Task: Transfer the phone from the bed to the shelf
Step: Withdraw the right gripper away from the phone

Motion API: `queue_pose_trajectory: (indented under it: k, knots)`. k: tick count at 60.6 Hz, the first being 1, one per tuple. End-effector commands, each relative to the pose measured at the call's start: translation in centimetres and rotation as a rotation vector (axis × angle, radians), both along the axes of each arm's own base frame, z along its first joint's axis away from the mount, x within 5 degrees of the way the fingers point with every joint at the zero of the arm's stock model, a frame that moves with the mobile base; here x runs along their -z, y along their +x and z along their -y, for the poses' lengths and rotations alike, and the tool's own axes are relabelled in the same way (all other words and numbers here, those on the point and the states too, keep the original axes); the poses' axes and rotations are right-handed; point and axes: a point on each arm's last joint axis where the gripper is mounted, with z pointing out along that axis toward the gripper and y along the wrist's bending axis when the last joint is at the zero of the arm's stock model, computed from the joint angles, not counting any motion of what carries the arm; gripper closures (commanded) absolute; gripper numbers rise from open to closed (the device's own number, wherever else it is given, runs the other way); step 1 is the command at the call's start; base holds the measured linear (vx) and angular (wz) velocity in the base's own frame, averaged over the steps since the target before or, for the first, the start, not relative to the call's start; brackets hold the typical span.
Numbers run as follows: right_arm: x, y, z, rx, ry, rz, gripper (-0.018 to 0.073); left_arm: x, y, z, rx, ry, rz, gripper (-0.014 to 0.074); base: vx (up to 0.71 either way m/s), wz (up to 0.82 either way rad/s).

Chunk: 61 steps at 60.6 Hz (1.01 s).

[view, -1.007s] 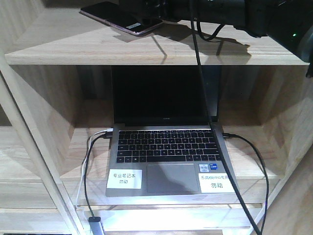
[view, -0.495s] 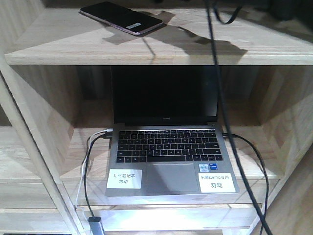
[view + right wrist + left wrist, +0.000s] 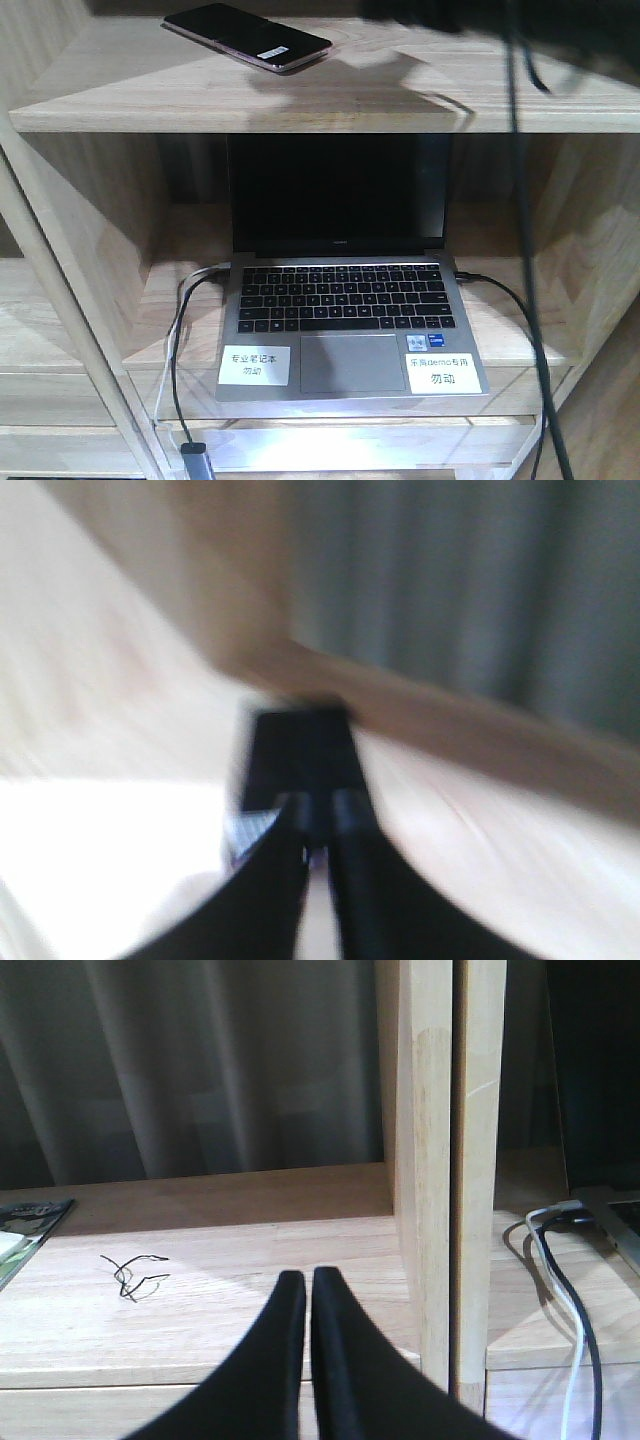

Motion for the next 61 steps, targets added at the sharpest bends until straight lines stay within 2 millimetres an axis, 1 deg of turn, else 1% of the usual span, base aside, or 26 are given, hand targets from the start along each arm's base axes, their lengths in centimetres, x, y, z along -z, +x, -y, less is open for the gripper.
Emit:
queue_pose_trajectory:
  k: [1, 13, 29, 36, 48, 54, 61]
  knots:
    - [-1.3, -3.0, 1.9, 0.087, 0.047, 0.081, 0.0571, -1.5, -0.1, 0.0, -0.002, -0.006, 0.107, 0.0595, 0.0, 0.0]
    - [0.5, -8.8, 4.2, 0.109, 0.053, 0.092, 0.0569, -1.5, -0.1, 0.0, -0.002, -0.006, 0.107, 0.0595, 0.0, 0.0]
    - [2.7, -16.6, 7.0, 0.109, 0.099, 0.166, 0.0569, -1.5, -0.1, 0.0, -0.002, -0.006, 0.107, 0.0595, 0.0, 0.0]
    - [4.1, -19.4, 8.0, 0.107, 0.117, 0.204, 0.0569, -1.5, -0.1, 0.0, -0.002, -0.006, 0.107, 0.0595, 0.0, 0.0]
    - [7.3, -23.2, 9.4, 0.105, 0.178, 0.239, 0.0568, -1.5, -0.1, 0.0, -0.002, -0.006, 0.107, 0.0595, 0.0, 0.0]
    - [8.6, -24.3, 9.8, 0.103, 0.193, 0.253, 0.0567, -1.5, -0.1, 0.0, -0.002, -0.006, 0.107, 0.0595, 0.0, 0.0]
    - [9.8, -24.9, 10.0, 0.104, 0.189, 0.266, 0.0567, -1.5, -0.1, 0.0, -0.002, -0.006, 0.107, 0.0595, 0.0, 0.0]
